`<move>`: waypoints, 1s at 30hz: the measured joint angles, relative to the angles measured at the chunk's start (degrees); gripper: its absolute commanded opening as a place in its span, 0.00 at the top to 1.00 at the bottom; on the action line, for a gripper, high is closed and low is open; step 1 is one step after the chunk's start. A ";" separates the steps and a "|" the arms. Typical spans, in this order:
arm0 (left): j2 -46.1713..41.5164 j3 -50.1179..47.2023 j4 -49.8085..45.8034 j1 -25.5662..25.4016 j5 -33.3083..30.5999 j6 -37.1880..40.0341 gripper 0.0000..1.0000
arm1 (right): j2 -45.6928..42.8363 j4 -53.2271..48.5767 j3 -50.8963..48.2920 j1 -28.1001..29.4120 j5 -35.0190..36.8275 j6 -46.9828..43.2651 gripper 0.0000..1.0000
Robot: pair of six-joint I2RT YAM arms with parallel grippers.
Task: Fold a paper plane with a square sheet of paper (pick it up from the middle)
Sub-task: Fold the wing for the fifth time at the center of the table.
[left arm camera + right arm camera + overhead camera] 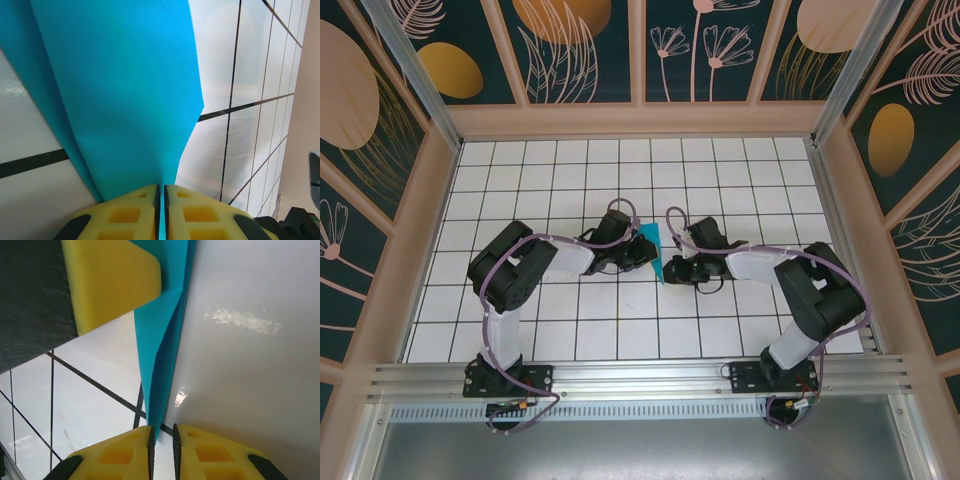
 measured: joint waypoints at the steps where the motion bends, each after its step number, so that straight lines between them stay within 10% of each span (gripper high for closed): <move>1: -0.02 0.00 0.00 0.00 0.00 -0.02 0.85 | 0.28 0.00 0.09 0.00 -0.22 0.02 0.80; 30: -0.07 -0.11 0.20 -0.04 -0.22 -0.39 0.86 | -1.70 0.70 0.70 0.00 1.05 0.48 0.76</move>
